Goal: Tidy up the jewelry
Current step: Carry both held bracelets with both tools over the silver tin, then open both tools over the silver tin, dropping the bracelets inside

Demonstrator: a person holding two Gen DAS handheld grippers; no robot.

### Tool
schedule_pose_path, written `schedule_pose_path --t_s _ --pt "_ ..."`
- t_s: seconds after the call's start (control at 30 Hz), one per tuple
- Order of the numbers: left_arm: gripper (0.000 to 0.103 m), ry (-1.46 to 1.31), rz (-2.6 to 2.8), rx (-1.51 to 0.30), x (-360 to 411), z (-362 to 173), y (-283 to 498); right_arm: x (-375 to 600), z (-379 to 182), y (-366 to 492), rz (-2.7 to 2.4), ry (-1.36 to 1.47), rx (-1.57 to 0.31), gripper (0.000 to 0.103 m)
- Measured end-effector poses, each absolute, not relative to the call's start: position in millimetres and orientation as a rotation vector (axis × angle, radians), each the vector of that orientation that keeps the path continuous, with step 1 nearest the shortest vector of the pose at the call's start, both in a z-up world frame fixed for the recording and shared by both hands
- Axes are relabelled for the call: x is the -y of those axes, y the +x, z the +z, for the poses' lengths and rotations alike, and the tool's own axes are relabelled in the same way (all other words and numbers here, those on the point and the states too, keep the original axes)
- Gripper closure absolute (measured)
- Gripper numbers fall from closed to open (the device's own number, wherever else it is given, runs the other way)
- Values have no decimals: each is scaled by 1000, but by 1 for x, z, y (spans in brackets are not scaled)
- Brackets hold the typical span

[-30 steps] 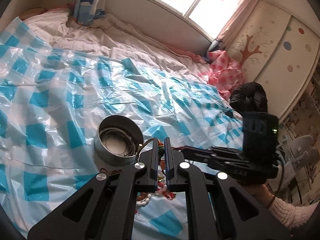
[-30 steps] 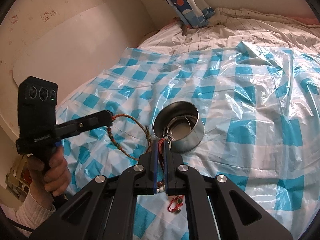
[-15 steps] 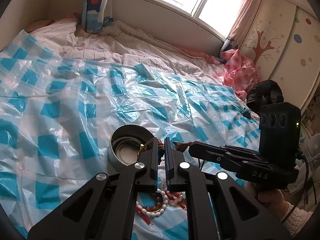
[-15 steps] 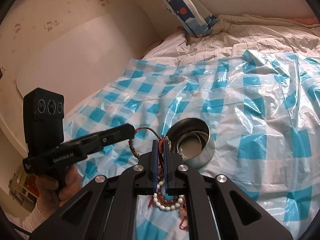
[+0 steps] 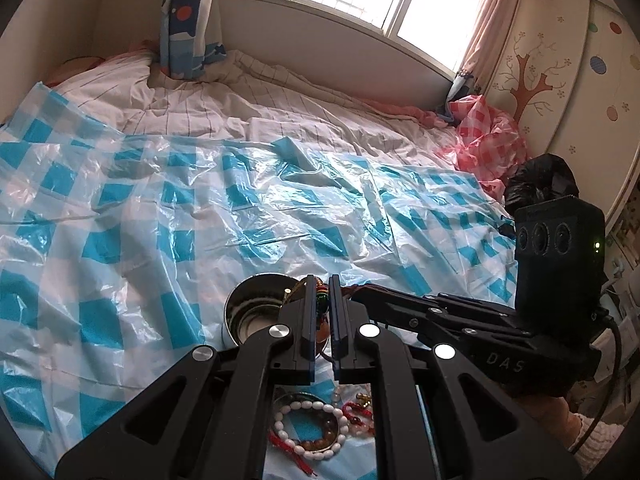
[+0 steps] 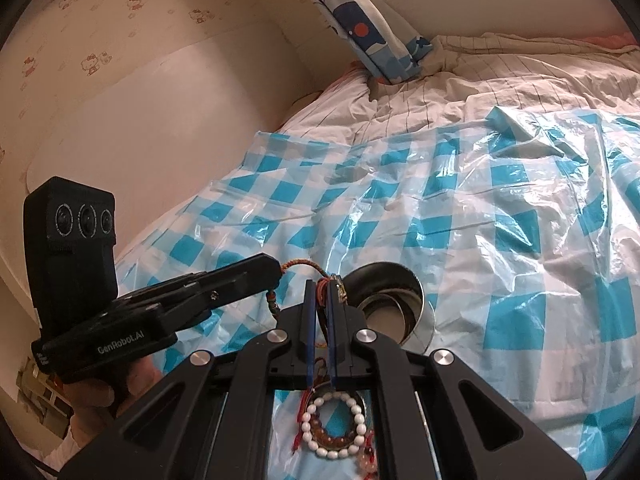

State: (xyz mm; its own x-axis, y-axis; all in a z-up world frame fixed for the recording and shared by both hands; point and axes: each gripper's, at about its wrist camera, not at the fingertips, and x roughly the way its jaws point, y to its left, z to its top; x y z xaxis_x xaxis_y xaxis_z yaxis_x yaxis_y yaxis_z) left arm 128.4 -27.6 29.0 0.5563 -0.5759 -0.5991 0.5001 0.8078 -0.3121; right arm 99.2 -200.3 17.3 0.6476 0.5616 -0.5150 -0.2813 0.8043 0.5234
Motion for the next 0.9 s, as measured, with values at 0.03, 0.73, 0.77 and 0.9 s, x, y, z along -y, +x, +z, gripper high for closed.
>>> schedule_pose_path --t_s 0.03,0.73,0.77,0.9 --pt "98 -113 -638 -746 28 29 130 200 17 101 495 425 -718 97" --pt "98 -222 -619 -781 24 8 154 200 3 128 470 464 -705 97" --pt "98 -251 -620 -793 22 4 159 200 2 130 467 463 -705 97" --pt "98 -302 -573 -878 21 -16 177 199 -3 137 462 457 -715 97"
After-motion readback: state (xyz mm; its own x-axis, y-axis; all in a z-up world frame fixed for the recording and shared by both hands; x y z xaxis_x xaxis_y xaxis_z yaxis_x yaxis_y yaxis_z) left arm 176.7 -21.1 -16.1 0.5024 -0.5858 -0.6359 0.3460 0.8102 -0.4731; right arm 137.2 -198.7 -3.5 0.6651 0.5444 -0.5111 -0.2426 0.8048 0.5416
